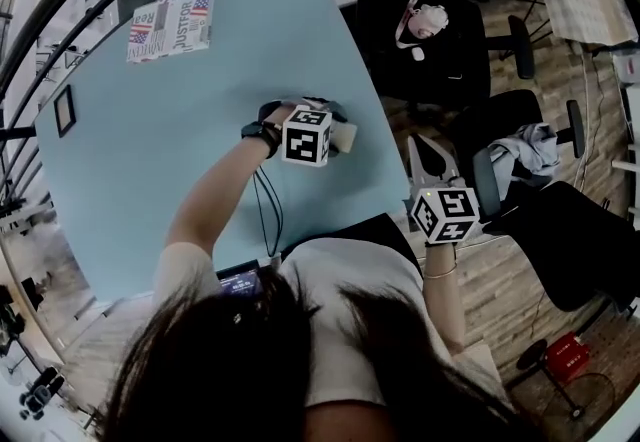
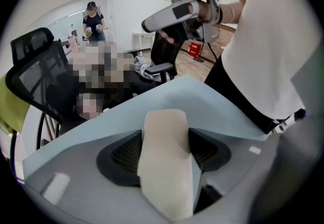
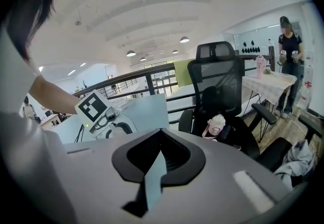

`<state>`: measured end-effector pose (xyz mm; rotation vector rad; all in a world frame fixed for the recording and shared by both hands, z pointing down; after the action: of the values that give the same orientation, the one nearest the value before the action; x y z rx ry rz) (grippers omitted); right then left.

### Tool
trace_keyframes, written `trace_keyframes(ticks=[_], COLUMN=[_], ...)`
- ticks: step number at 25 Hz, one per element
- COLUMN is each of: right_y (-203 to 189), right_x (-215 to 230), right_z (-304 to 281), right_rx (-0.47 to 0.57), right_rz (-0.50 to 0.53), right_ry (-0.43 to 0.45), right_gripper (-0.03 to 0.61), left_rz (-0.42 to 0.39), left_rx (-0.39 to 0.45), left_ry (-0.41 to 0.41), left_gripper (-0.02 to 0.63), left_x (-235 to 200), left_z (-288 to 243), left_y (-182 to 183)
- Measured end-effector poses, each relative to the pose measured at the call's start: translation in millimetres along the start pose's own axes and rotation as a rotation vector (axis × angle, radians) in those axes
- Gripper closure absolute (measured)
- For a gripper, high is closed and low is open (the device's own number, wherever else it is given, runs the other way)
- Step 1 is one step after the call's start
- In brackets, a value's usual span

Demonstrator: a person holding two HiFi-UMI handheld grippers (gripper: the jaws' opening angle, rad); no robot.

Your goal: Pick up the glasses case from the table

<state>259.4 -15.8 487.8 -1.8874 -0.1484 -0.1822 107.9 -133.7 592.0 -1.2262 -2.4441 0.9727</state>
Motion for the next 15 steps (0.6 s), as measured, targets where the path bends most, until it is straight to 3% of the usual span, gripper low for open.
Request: trace_keyframes(ticks=[15], right_y=[15.2], right_x=[-7.5], right_z=[-14.8], right_rx=[0.042], right_rz=[0.024], right_ry=[0.130], right_gripper=[0.577], left_rz=[0.099], left_rx=[0.053], left_ry=[0.218], left_gripper=[0.273], left_x=[13.2], left_z=[47.4], left_y=[17.0])
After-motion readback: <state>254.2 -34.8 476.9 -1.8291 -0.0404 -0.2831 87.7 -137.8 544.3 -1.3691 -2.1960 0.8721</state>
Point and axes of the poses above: the fingertips, and each gripper's own axes: z backward along the fingers, x to its right, y out of its top, the point moved 8 cm from there along z, backward along the fingers, and after that the axes turned 11 degrees about x, right-handed, at the moved point
